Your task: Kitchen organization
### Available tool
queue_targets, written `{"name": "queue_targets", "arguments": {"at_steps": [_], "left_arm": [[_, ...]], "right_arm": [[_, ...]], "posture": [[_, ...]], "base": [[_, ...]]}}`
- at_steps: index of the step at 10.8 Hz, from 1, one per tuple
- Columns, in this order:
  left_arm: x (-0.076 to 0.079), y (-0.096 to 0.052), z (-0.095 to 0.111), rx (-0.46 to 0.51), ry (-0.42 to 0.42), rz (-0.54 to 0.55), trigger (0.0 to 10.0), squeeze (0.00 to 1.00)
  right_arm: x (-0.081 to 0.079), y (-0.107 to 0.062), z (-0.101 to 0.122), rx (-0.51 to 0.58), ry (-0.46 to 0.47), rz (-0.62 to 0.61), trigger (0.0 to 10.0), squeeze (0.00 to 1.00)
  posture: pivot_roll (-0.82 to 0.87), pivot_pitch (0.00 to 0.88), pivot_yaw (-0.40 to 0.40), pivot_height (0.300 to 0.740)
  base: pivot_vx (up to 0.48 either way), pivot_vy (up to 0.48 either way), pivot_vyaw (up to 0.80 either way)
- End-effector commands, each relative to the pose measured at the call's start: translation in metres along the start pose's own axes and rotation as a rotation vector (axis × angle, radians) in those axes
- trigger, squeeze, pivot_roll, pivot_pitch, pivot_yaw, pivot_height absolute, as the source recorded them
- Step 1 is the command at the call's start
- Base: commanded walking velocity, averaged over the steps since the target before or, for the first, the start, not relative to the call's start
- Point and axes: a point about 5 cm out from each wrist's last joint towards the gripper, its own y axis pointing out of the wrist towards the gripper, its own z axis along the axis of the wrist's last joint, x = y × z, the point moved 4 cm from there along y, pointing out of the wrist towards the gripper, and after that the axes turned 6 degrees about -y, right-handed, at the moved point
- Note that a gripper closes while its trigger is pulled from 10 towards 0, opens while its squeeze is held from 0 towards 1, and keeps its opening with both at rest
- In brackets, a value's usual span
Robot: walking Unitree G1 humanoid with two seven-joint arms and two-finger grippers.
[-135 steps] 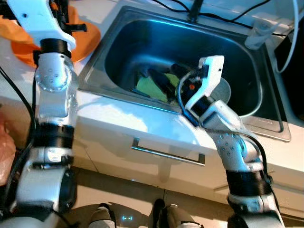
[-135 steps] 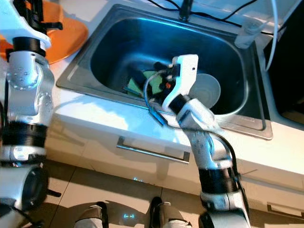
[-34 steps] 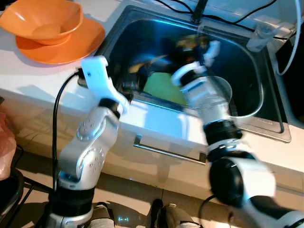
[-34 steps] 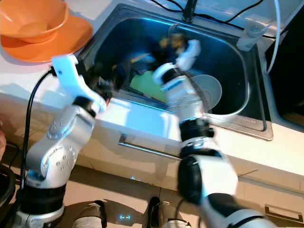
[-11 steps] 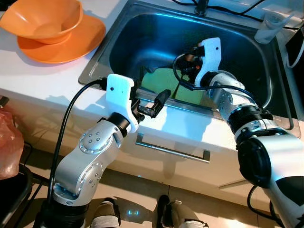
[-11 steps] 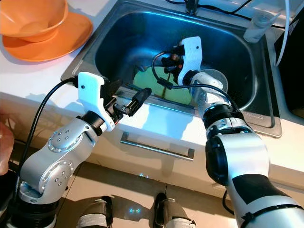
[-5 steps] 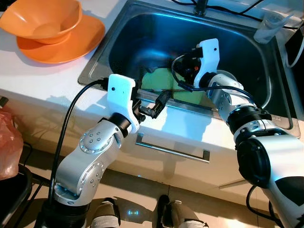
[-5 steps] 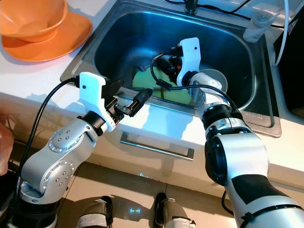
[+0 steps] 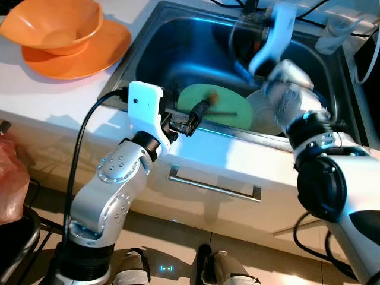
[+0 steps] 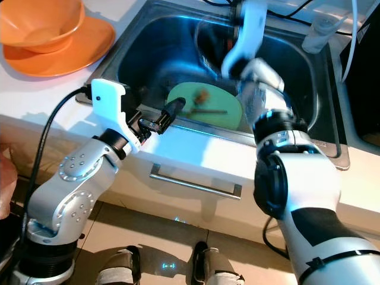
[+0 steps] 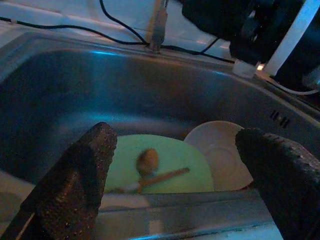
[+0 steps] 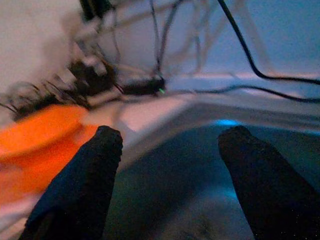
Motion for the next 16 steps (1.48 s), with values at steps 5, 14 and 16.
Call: {"name": "queue_targets", "arguments": {"at_steps": [5,14,16], "left_arm": [[-0.053,0.008,0.016,0.029,0.198,0.215,10.0,0.0],[-0.166,0.006,0.08,0.115,0.625,0.577,10.0,0.0],[-0.182,0.007,0.073,0.042,0.635,0.6,10.0,0.0]], "right_arm": [[-0.012,-0.01,0.017,0.153,0.152,0.074,10.0,1.0],[-0.062,-0.071,-0.038,0.013,0.304,0.009,10.0,0.0],[-0.066,-0.078,-0.037,0.007,0.316,-0.001,10.0,0.0]], "posture": [[0.11,0.182,-0.094,0.74],[0.06,0.189,-0.057,0.74],[0.05,0.205,-0.041,0.74]], "base": [[0.0,0.0,0.0],[0.0,0.0,0.0],[0.0,0.0,0.0]]}}
